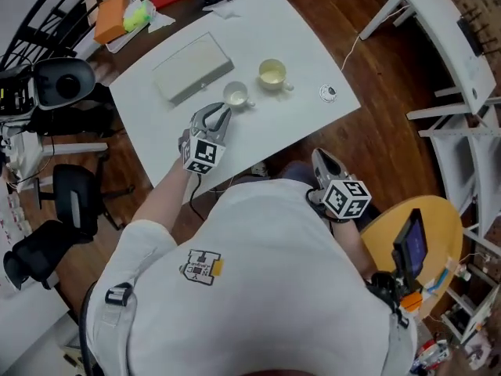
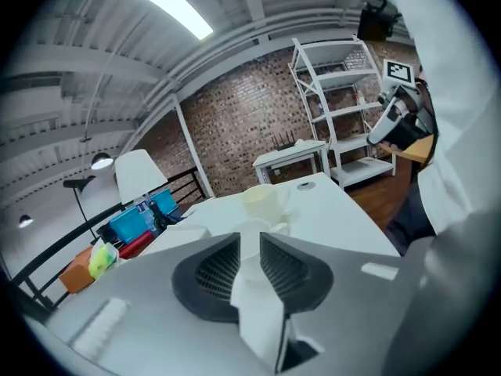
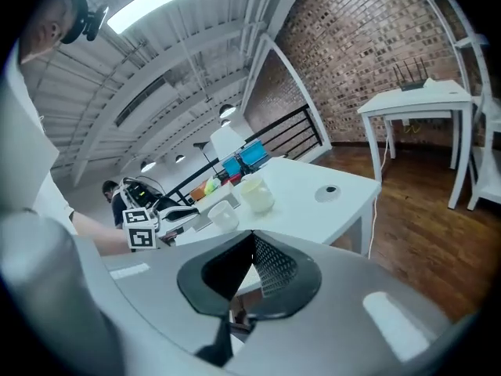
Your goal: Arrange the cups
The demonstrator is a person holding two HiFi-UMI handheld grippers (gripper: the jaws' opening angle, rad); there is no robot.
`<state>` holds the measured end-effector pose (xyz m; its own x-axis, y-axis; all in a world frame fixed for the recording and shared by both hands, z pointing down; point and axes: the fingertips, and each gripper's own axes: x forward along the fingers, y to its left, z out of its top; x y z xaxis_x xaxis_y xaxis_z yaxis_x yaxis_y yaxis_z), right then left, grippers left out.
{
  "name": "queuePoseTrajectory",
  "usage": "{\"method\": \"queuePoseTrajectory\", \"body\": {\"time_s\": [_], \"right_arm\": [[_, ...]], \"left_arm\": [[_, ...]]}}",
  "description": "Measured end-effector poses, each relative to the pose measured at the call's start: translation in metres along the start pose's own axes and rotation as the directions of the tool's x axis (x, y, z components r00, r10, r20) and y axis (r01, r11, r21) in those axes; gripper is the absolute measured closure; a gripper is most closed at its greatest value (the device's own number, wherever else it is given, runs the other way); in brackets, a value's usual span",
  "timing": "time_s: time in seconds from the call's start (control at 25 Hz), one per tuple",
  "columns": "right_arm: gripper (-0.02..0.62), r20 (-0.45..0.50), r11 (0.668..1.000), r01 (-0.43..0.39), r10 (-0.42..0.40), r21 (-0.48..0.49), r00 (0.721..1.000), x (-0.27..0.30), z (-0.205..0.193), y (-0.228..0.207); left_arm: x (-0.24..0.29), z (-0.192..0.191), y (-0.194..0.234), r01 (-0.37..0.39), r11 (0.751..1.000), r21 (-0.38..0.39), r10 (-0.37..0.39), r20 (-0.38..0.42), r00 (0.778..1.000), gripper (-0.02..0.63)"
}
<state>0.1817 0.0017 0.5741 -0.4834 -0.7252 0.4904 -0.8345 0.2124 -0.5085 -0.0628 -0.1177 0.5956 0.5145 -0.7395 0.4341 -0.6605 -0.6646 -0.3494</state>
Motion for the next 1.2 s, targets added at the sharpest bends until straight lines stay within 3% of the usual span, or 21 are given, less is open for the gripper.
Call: {"method": "queuePoseTrajectory", "body": {"time_s": [0.12, 0.24, 0.36, 0.48, 0.68, 0.92, 1.04, 1.2], "right_arm": [[0.595, -0.039, 0.994, -0.059, 0.056, -0.093, 0.998, 0.024, 0.018, 0.007], [0.595, -0.084, 0.979, -0.125, 0.112, -0.161, 0.990, 0.050, 0.039, 0.007], [0.595, -0.129, 0.968, -0.173, 0.151, -0.179, 0.980, 0.068, 0.056, 0.002], [0.595, -0.151, 0.958, -0.198, 0.168, -0.208, 0.974, 0.081, 0.076, -0.002], [0.595, -0.181, 0.959, -0.185, 0.147, -0.216, 0.973, 0.083, 0.087, -0.013], [0.595, -0.206, 0.967, -0.143, 0.099, -0.211, 0.974, 0.081, 0.086, -0.020], [0.595, -0.217, 0.972, -0.124, 0.079, -0.202, 0.973, 0.079, 0.080, -0.019], [0.595, -0.223, 0.975, -0.107, 0.062, -0.195, 0.973, 0.079, 0.073, -0.017]], "left_arm": [[0.015, 0.000, 0.006, 0.080, 0.996, 0.041, -0.080, -0.005, 0.997, 0.455], [0.033, 0.002, 0.006, 0.175, 0.983, 0.055, -0.174, -0.024, 0.984, 0.319], [0.046, 0.000, 0.002, 0.237, 0.971, 0.026, -0.236, -0.043, 0.971, 0.234], [0.059, -0.002, 0.005, 0.251, 0.967, -0.039, -0.253, -0.028, 0.967, 0.182], [0.076, -0.005, 0.004, 0.270, 0.955, -0.120, -0.269, 0.032, 0.963, 0.152], [0.083, -0.007, -0.015, 0.395, 0.916, -0.071, -0.392, 0.049, 0.919, 0.130], [0.087, -0.011, -0.015, 0.390, 0.921, -0.014, -0.389, 0.045, 0.920, 0.158], [0.090, -0.009, -0.012, 0.357, 0.934, -0.015, -0.354, 0.085, 0.931, 0.186]]}}
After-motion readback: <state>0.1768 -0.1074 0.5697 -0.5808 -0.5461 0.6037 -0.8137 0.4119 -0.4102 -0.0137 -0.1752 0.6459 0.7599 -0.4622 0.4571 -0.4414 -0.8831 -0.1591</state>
